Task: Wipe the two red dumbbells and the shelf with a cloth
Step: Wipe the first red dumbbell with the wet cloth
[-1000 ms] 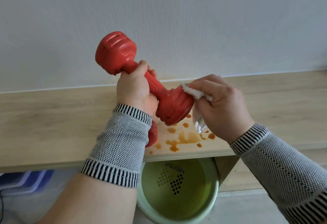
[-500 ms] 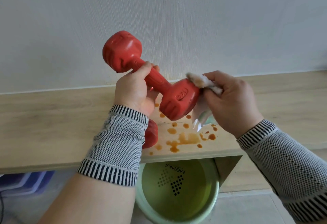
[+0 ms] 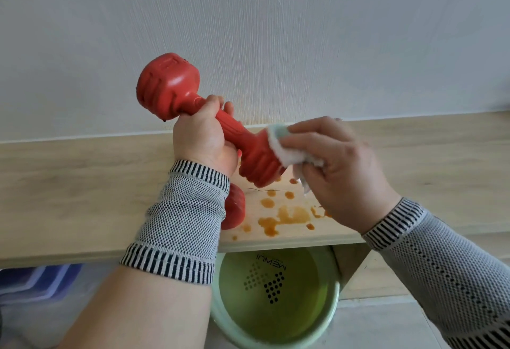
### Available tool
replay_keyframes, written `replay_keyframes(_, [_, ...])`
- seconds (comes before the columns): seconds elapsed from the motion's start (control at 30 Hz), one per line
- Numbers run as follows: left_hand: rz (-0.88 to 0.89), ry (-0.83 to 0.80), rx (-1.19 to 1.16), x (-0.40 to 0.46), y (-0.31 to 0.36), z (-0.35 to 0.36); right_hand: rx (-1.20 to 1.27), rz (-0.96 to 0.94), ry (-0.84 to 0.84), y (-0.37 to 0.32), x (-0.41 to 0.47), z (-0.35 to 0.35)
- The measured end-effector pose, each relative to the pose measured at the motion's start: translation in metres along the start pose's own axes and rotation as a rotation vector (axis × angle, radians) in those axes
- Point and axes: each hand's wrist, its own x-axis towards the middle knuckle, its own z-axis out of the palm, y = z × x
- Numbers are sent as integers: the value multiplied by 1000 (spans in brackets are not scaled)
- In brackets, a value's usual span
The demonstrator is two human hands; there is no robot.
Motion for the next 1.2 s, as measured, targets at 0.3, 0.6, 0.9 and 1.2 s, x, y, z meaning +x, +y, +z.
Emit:
replay_keyframes(0.3, [31,84,3,-5,0,2,-43,-12,50,10,2,1])
replay_keyframes(0.6, [33,94,26,-7,0,3,-41,-13,51,11,1,5])
replay_keyframes(0.9, [24,109,14,-8,-1,3,-63,-48,58,8,-1,6])
replay_keyframes(1.2, [12,124,58,-13,-1,4,-117,-14,44,18,0,0])
